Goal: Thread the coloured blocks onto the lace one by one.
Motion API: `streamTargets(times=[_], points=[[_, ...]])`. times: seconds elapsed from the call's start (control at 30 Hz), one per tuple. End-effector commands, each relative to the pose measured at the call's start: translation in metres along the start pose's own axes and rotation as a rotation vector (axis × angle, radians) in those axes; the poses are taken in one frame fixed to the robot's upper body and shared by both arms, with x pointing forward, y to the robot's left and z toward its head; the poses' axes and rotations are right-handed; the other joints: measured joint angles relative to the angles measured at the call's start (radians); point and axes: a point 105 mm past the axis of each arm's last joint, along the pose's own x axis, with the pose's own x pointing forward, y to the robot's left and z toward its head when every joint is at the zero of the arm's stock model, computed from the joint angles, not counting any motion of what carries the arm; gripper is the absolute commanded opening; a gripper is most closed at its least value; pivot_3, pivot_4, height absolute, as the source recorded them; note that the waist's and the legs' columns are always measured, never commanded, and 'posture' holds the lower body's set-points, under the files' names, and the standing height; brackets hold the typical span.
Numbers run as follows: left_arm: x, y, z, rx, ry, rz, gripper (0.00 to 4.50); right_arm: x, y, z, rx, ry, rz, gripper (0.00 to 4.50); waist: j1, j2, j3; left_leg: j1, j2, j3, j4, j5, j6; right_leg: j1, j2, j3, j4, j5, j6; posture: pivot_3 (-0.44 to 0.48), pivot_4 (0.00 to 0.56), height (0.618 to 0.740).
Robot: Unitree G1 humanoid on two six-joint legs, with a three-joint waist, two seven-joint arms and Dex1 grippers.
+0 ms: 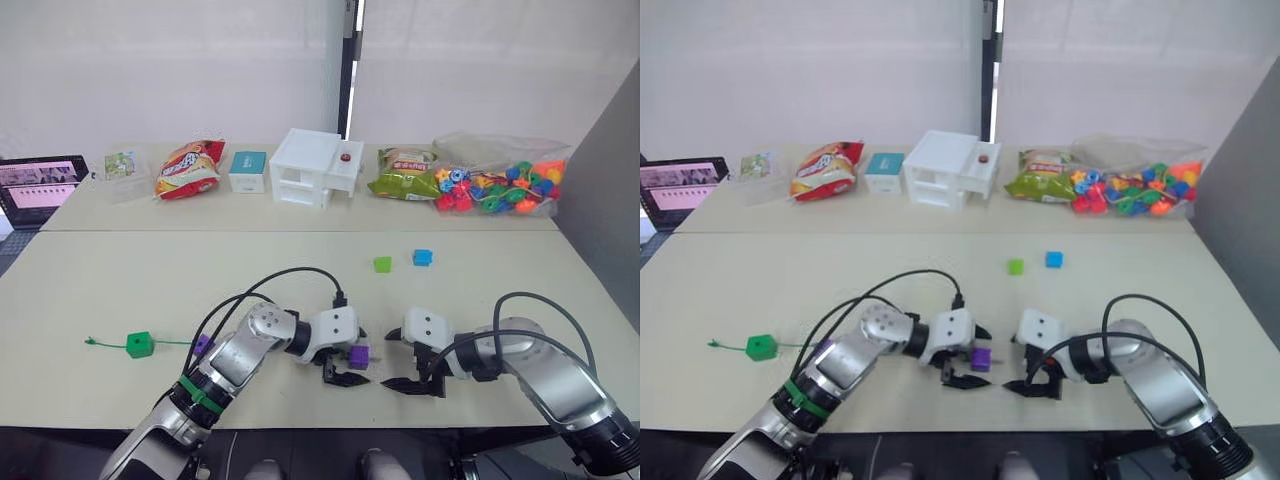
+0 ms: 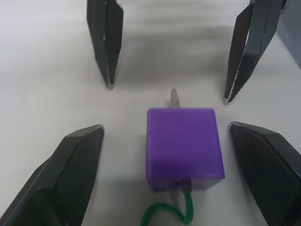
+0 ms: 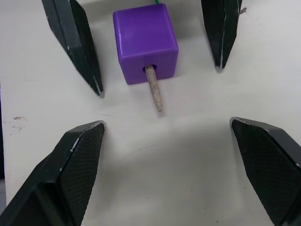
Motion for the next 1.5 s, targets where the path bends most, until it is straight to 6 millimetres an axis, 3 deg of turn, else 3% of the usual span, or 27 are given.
streamTargets(times=[0.03, 0.33, 0.37, 0.83, 1.23, 1.33, 1.5], points=[[-0.001, 0.002, 0.007, 0.027, -0.021, -0.008, 4.23, -0.003, -0.004, 0.008, -0.052, -0.021, -0.027, 4.50, 0.002, 0.000, 0.000, 0.000, 0.000, 0.000, 0.000, 0.000, 0.000, 0.000, 0.000, 0.000, 0.000, 0.000, 0.000, 0.000, 0.150, 0.740], [-0.004, 0.002, 0.009, 0.033, -0.025, -0.024, 1.28, 0.006, -0.005, 0.009, -0.078, -0.023, -0.020, 4.50, 0.006, 0.000, 0.000, 0.000, 0.000, 0.000, 0.000, 0.000, 0.000, 0.000, 0.000, 0.000, 0.000, 0.000, 0.000, 0.000, 0.150, 0.740], [-0.004, 0.002, 0.009, 0.034, -0.024, -0.026, 1.21, 0.006, -0.005, 0.009, -0.078, -0.024, -0.017, 4.50, 0.006, 0.000, 0.000, 0.000, 0.000, 0.000, 0.000, 0.000, 0.000, 0.000, 0.000, 0.000, 0.000, 0.000, 0.000, 0.000, 0.150, 0.740], [-0.005, -0.001, 0.007, 0.047, -0.016, -0.051, 1.21, 0.013, -0.006, 0.011, -0.099, -0.028, -0.006, 0.00, 0.005, 0.000, 0.000, 0.000, 0.000, 0.000, 0.000, 0.000, 0.000, 0.000, 0.000, 0.000, 0.000, 0.000, 0.000, 0.000, 0.150, 0.740], [-0.019, 0.000, 0.000, 0.041, 0.007, -0.056, 1.21, 0.004, -0.003, 0.013, -0.135, -0.015, 0.017, 0.00, 0.007, 0.000, 0.000, 0.000, 0.000, 0.000, 0.000, 0.000, 0.000, 0.000, 0.000, 0.000, 0.000, 0.000, 0.000, 0.000, 0.150, 0.740], [-0.032, 0.000, -0.006, 0.034, 0.032, -0.037, 1.21, -0.003, -0.003, 0.012, -0.137, -0.009, 0.015, 0.00, 0.004, 0.000, 0.000, 0.000, 0.000, 0.000, 0.000, 0.000, 0.000, 0.000, 0.000, 0.000, 0.000, 0.000, 0.000, 0.000, 0.150, 0.740], [-0.079, 0.001, -0.026, -0.005, 0.120, 0.035, 1.21, -0.016, 0.000, 0.013, -0.140, -0.008, 0.011, 0.00, -0.003, 0.000, 0.000, 0.000, 0.001, 0.000, 0.000, 0.000, 0.000, 0.000, 0.000, 0.000, 0.001, 0.000, 0.000, 0.000, 0.150, 0.740]])
